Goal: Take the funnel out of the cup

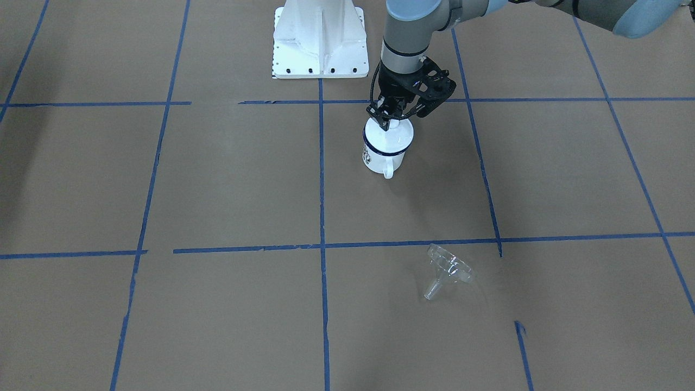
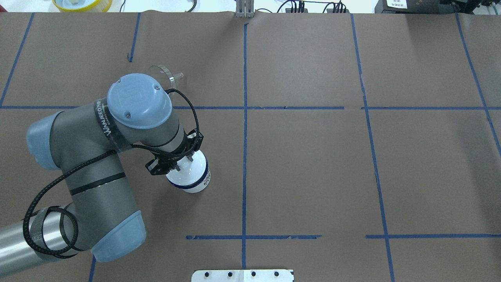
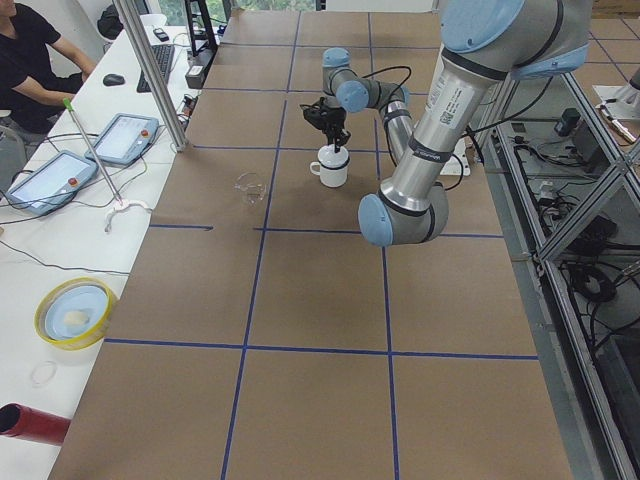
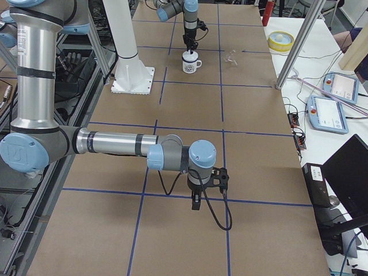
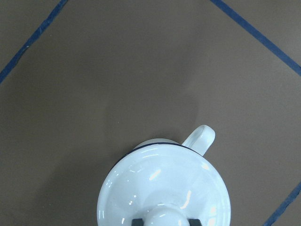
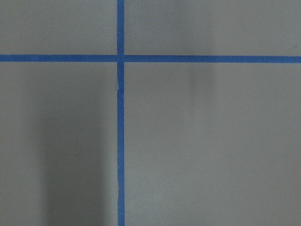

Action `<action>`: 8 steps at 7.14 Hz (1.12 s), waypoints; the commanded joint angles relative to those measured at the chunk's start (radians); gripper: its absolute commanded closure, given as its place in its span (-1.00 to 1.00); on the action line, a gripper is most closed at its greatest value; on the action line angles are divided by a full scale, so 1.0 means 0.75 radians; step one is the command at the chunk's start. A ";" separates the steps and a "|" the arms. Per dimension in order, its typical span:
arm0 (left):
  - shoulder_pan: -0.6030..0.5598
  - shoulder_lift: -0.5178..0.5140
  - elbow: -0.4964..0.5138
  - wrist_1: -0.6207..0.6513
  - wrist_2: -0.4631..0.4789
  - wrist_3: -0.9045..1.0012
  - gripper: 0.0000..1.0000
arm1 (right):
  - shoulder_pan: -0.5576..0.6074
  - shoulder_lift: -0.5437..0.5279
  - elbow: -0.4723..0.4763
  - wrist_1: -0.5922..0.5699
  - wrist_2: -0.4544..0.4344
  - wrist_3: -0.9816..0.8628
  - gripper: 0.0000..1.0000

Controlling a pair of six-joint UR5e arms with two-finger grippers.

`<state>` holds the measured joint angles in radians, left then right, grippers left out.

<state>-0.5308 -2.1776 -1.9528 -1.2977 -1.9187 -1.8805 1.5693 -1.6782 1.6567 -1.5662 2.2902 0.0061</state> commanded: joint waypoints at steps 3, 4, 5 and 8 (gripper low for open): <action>0.000 0.001 0.008 -0.012 0.004 0.008 -1.00 | 0.000 0.000 0.000 0.000 0.000 0.000 -1.00; 0.000 0.001 0.004 -0.010 0.006 0.010 -1.00 | 0.000 0.000 0.000 0.000 0.000 0.000 -1.00; 0.000 0.005 -0.008 -0.012 0.010 0.016 -1.00 | 0.000 0.000 0.000 0.000 0.000 0.000 -1.00; -0.228 0.140 -0.071 -0.075 -0.033 0.585 -1.00 | 0.000 0.000 -0.002 0.000 0.000 0.000 -1.00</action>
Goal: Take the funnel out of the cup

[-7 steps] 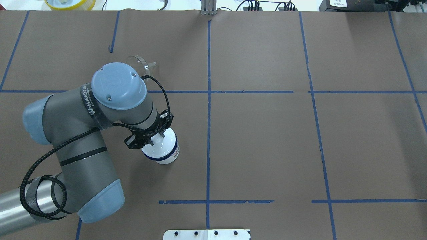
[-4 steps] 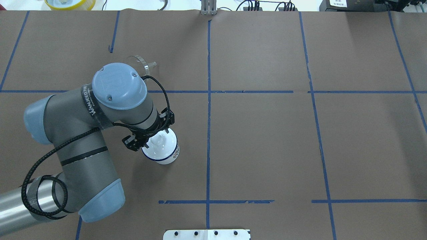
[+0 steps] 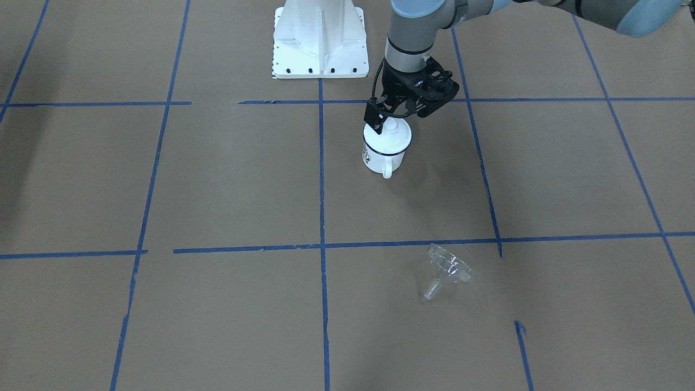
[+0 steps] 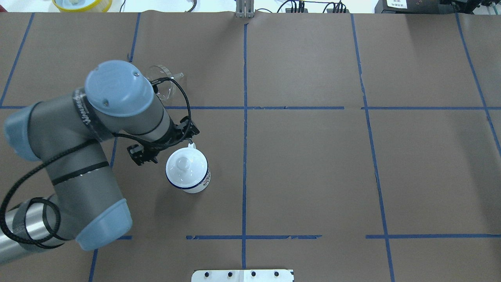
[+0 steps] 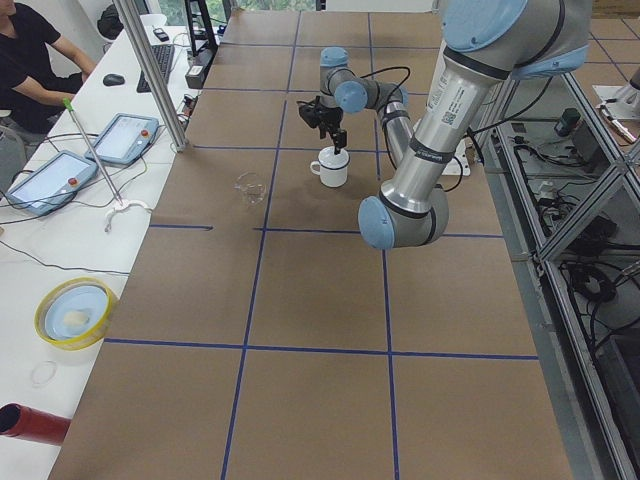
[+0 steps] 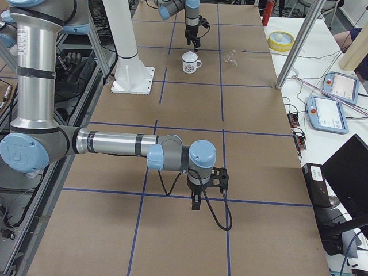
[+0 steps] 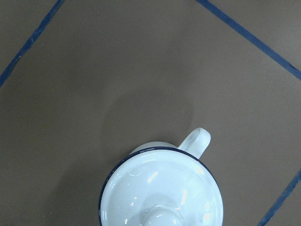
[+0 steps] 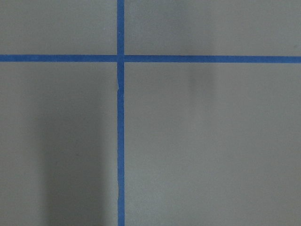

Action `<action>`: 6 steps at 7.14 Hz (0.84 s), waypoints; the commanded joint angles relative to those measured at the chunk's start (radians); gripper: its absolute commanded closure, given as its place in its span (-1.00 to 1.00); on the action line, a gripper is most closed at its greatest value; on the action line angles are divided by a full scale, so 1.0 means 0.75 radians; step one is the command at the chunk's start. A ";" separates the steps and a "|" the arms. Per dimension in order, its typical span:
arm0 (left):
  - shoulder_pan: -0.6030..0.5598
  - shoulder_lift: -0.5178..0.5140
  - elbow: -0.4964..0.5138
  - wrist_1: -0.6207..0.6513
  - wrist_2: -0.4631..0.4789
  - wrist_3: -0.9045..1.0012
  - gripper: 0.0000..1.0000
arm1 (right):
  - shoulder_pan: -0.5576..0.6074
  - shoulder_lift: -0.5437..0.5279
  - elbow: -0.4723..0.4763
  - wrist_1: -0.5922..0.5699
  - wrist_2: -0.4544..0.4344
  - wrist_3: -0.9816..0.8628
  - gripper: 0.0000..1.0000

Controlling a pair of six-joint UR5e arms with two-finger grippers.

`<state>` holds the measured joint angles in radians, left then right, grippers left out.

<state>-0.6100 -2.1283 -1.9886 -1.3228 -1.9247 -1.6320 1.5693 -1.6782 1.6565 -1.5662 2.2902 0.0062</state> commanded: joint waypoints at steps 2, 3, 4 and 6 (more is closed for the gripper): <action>-0.392 0.288 -0.022 -0.171 -0.233 0.691 -1.00 | 0.000 0.000 0.000 0.000 0.000 0.000 -1.00; -0.527 0.384 -0.014 -0.173 -0.315 0.971 -1.00 | 0.000 0.000 -0.002 0.000 0.000 0.000 -1.00; -0.694 0.493 -0.001 -0.173 -0.405 1.285 -1.00 | 0.000 0.000 -0.002 0.000 0.000 0.000 -1.00; -0.957 0.561 0.175 -0.175 -0.418 1.789 -1.00 | 0.000 0.000 -0.002 0.000 0.000 0.000 -1.00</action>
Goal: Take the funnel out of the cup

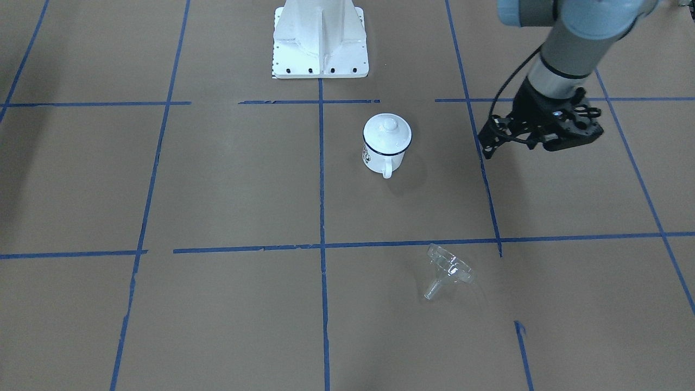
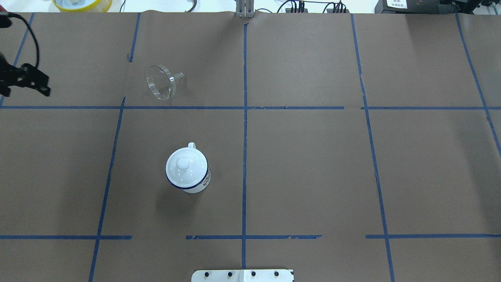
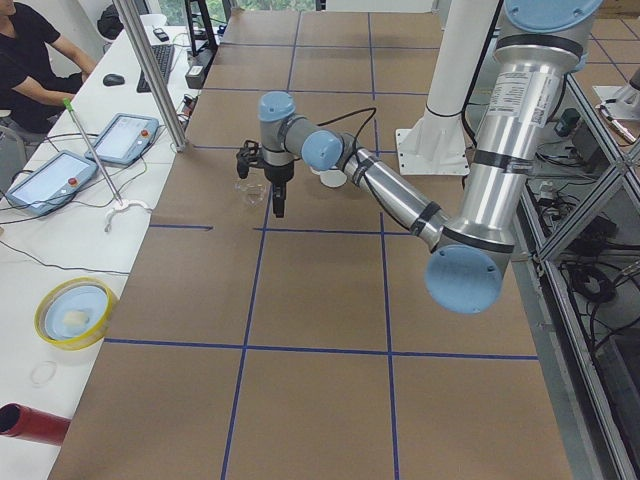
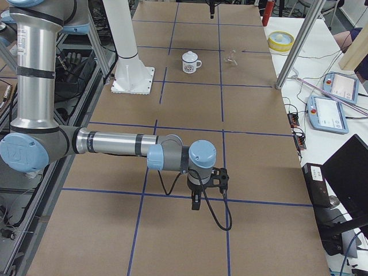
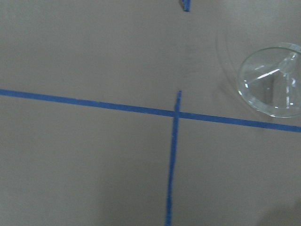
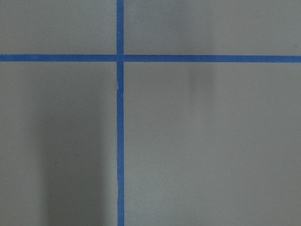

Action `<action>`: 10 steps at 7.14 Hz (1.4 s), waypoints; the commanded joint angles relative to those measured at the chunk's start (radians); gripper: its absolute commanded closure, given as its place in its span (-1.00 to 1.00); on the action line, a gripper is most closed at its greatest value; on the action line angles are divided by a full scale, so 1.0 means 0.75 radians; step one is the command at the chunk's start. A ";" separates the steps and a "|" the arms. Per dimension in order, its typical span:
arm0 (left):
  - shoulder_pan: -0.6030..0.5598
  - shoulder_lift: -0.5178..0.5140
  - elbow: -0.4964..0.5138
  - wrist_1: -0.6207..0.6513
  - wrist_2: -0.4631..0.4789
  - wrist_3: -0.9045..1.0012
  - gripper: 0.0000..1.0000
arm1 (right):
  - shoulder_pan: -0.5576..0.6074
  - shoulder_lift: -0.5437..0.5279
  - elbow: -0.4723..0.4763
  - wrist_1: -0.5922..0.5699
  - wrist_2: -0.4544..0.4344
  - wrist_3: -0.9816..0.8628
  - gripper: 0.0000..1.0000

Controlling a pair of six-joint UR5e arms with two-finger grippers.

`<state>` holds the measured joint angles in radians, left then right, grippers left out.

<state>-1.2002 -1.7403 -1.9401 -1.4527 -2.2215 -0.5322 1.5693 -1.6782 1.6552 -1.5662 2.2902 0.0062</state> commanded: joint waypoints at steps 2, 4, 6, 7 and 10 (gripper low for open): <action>-0.413 0.040 0.434 -0.120 -0.032 0.725 -1.00 | 0.000 0.000 0.000 0.000 0.000 0.000 -1.00; -0.557 0.040 0.596 -0.139 -0.126 0.996 -1.00 | 0.000 0.000 0.000 0.000 0.000 0.000 -1.00; -0.578 0.089 0.584 -0.139 -0.130 1.016 -1.00 | 0.000 0.000 0.002 0.000 0.000 0.000 -1.00; -0.578 0.091 0.576 -0.143 -0.128 1.018 -1.00 | 0.000 0.000 0.002 0.000 0.000 0.000 -1.00; -0.578 0.138 0.541 -0.149 -0.155 1.016 -1.00 | 0.000 0.000 0.002 0.000 0.000 0.000 -1.00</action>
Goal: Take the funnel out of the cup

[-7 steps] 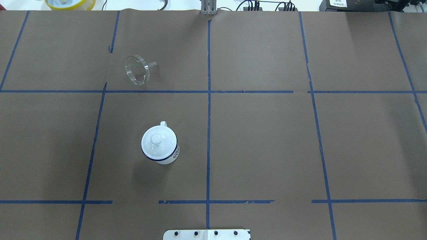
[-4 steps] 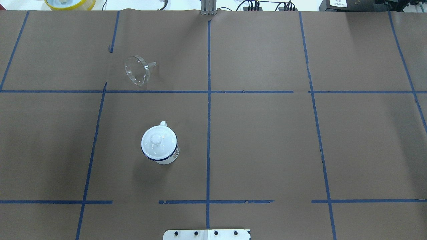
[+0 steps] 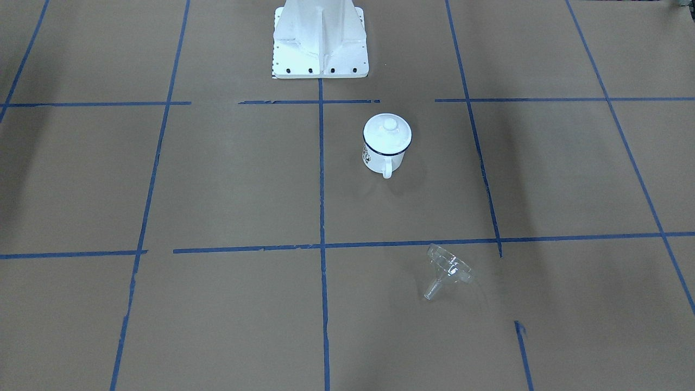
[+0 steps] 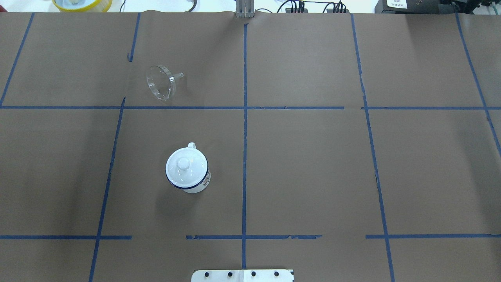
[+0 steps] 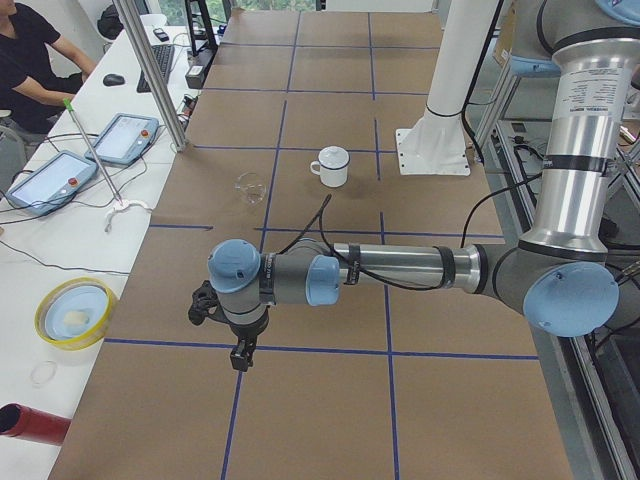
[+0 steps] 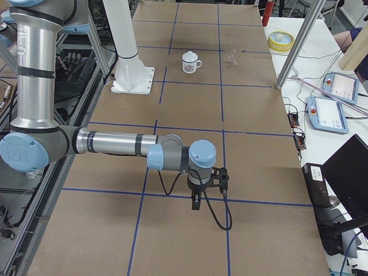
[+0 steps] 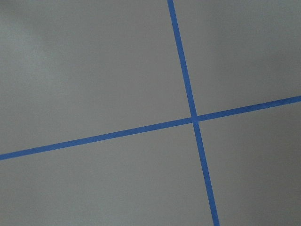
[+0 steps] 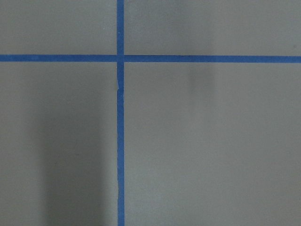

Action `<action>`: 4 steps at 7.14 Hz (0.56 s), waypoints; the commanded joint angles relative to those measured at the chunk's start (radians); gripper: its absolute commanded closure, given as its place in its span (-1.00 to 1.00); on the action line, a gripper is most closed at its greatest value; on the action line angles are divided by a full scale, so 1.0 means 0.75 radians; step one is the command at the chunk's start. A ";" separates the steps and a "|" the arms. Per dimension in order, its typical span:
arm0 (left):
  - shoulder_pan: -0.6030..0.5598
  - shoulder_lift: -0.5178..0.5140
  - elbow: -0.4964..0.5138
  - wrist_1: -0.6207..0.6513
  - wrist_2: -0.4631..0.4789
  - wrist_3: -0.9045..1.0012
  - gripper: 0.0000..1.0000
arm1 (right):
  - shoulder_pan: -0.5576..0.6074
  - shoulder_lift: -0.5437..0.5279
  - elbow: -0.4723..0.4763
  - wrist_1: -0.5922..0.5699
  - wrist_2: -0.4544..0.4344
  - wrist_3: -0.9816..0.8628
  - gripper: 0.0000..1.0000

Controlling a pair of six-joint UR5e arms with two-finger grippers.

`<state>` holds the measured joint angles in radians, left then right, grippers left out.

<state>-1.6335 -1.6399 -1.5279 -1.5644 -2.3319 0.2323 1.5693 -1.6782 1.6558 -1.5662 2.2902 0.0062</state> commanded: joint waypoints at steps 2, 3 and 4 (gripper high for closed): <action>0.000 -0.004 -0.022 0.010 -0.010 -0.005 -1.00 | 0.000 0.000 0.001 0.000 0.000 0.000 -1.00; 0.000 -0.004 -0.026 0.010 -0.012 -0.056 -1.00 | 0.000 0.000 0.001 0.000 0.000 0.000 -1.00; 0.000 -0.008 -0.055 0.002 -0.008 -0.188 -1.00 | 0.000 0.000 -0.001 0.000 0.000 0.000 -1.00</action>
<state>-1.6337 -1.6430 -1.5511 -1.5590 -2.3394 0.1803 1.5693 -1.6782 1.6565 -1.5662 2.2902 0.0061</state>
